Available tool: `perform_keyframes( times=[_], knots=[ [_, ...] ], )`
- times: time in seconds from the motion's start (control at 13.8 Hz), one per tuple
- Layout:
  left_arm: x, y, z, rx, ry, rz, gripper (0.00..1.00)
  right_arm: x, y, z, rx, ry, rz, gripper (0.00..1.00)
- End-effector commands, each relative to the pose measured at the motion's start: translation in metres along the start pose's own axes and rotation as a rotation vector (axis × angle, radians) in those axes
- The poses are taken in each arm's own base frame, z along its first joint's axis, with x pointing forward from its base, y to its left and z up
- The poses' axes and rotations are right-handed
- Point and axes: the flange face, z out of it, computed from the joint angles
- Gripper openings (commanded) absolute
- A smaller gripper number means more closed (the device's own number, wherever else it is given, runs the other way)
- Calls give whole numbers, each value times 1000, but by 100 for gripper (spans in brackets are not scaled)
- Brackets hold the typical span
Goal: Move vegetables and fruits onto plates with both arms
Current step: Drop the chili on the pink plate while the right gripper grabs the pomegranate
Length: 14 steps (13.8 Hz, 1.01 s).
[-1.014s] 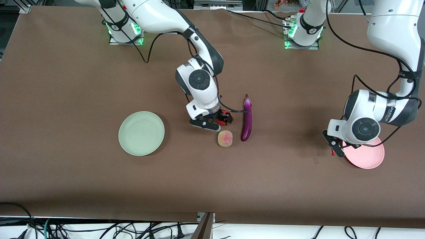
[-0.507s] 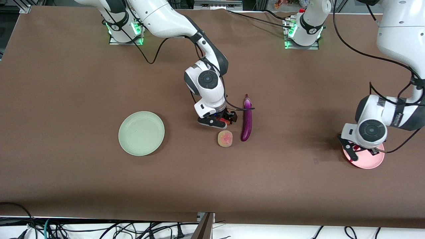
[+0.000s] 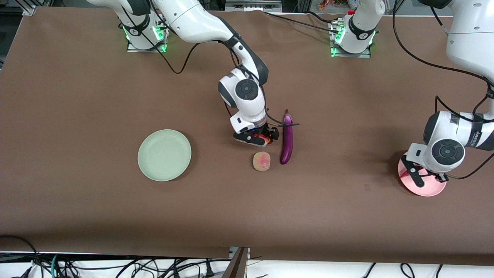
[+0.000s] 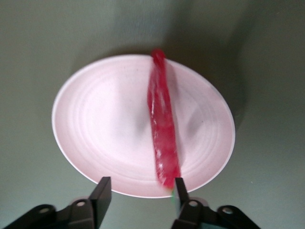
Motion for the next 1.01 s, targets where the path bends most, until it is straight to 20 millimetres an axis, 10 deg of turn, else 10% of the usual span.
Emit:
perform_keyframes(
  times=[0.0,0.29,0.58,0.94],
  knots=[
    [-9,-1,-56,41,70,161,100,-14,-4,4,-14,13,0,80],
    [-3,7,-81,-121,163,123,100,-4,-1,1,-18,20,-25,35],
    [20,27,-106,-264,211,-25,100,30,9,-42,-52,-15,-27,35],
    [83,70,-169,-468,250,-317,100,74,37,-142,-134,-130,-98,35]
  ],
)
